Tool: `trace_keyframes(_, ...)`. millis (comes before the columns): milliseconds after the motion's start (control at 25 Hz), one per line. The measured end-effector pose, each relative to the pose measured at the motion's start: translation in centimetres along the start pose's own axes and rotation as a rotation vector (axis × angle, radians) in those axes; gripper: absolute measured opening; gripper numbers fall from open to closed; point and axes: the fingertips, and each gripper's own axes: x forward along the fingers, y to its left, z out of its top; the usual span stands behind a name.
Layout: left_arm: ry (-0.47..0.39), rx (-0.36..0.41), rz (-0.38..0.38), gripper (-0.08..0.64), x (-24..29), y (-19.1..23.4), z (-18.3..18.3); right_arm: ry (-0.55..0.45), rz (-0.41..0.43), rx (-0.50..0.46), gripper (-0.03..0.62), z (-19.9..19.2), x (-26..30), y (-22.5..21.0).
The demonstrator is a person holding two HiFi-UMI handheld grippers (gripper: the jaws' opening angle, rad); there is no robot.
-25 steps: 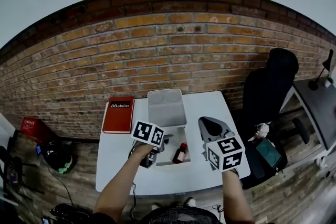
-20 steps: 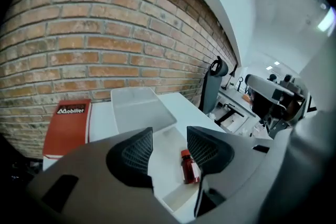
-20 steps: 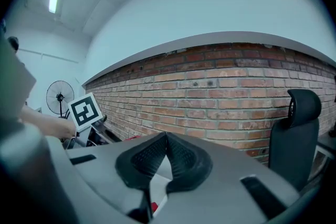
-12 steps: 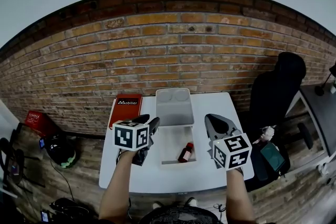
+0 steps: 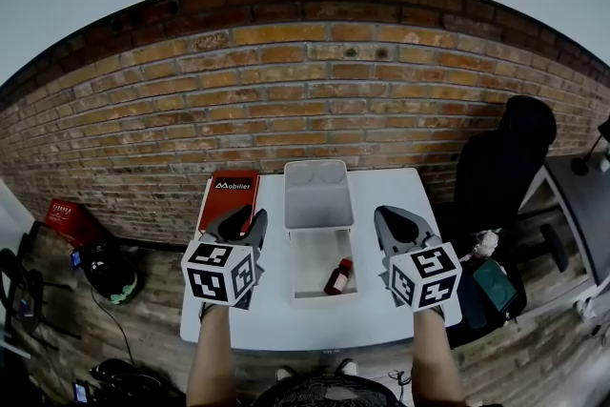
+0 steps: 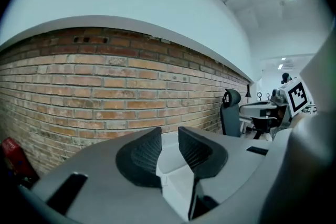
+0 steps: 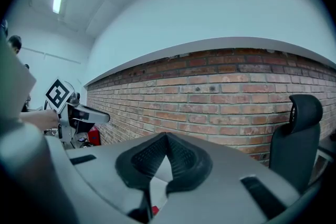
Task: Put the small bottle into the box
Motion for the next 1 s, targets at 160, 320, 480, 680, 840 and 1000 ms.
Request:
trace_keyframes(160, -0.037, -0.003, 0.069, 0.060, -0.71, 0.78, -0.40, -0.009, 0.008, -0.003, 0.020, 0.19, -0.05, 0.23)
trace_keyframes(320, -0.062, 0.038, 0.109, 0.043, -1.09, 1.06, -0.36, -0.024, 0.021, -0.010, 0.020, 0.47, -0.18, 0.62)
trace_keyframes(480, -0.069, 0.076, 0.123, 0.038, -1.15, 1.07, -0.33, -0.026, 0.017, -0.008, 0.020, 0.42, -0.19, 0.70)
trace_keyframes(680, -0.057, 0.067, 0.122, 0.038, -0.97, 1.21, -0.62, -0.022, 0.011, -0.007, 0.020, 0.41, -0.21, 0.58)
trace_keyframes(840, -0.054, 0.073, 0.120, 0.038, -0.81, 0.96, -0.73, -0.022, 0.010, -0.010, 0.020, 0.39, -0.24, 0.51)
trace_keyframes(1000, -0.053, 0.078, 0.123, 0.038, -0.77, 0.86, -0.80, -0.024, 0.011, -0.010, 0.020, 0.42, -0.25, 0.57)
